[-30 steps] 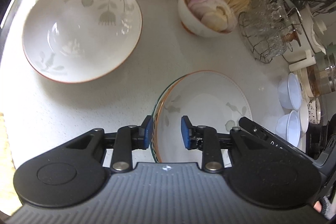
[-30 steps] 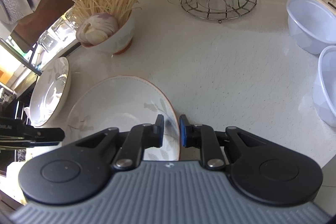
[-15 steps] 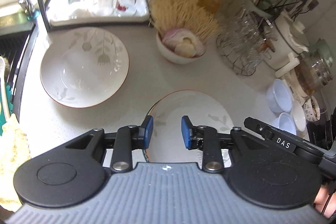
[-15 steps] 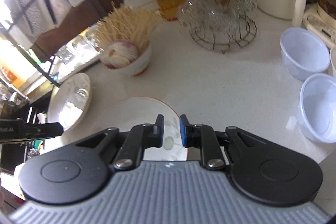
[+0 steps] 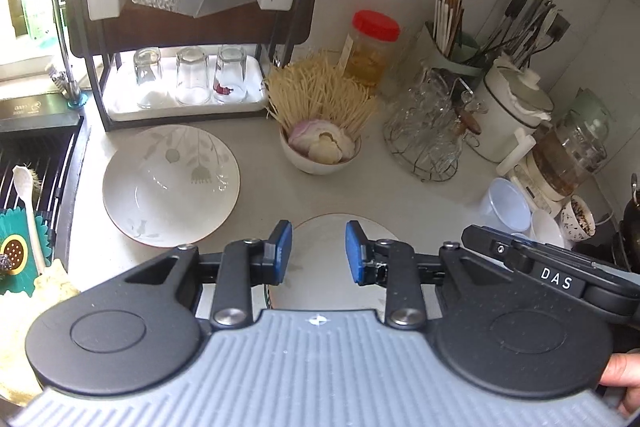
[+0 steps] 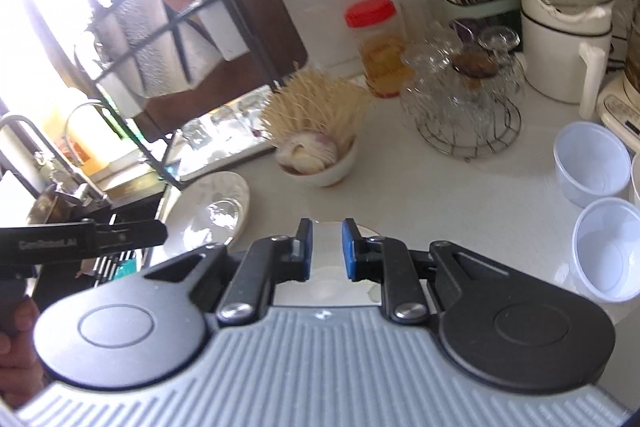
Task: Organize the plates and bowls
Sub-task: 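Lower the plate onto the decorated plate and open both grippers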
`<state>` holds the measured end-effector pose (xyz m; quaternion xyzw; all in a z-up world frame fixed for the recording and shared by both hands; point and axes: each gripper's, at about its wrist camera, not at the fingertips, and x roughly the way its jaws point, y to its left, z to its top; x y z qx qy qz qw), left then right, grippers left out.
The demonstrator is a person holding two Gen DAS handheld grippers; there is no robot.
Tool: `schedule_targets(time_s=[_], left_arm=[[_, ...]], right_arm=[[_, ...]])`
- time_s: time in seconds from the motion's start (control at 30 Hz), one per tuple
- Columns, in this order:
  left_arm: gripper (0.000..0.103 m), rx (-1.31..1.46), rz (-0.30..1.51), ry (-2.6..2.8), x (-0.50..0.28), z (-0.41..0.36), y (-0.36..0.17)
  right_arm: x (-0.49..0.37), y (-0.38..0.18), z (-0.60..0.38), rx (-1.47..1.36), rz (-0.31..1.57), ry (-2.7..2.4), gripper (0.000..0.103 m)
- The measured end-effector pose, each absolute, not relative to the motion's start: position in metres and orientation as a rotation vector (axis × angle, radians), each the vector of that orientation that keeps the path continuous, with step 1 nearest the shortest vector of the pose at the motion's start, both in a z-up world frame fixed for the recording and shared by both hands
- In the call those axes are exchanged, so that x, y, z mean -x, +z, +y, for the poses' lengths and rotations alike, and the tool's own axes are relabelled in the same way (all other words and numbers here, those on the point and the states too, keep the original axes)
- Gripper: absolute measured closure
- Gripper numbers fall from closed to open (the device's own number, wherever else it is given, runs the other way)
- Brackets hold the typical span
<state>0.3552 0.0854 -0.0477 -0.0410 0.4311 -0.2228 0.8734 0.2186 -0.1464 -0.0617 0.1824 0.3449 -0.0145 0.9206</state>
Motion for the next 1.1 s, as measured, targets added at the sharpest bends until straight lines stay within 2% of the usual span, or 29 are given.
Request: schedule_targets(time_s=[0.23,0.37,1.1], left_arm=[[0.069,0.075,0.86,-0.469,-0.337,0.09,-0.037],[0.064,0.082,0.858,-0.458,-0.33,0.094,-0.036],[0.057,0.176,0.88,-0.292,-0.32,0.129,-0.044]], right_arm=[[-0.207,-0.053,-0.144,-0.364,0.702,0.005,0.083],[-0.203,-0.053,-0.142,-0.353,0.708,0.011,0.083],[-0.223,-0.056,-0.117,-0.256,0.725,0.159,0.083]])
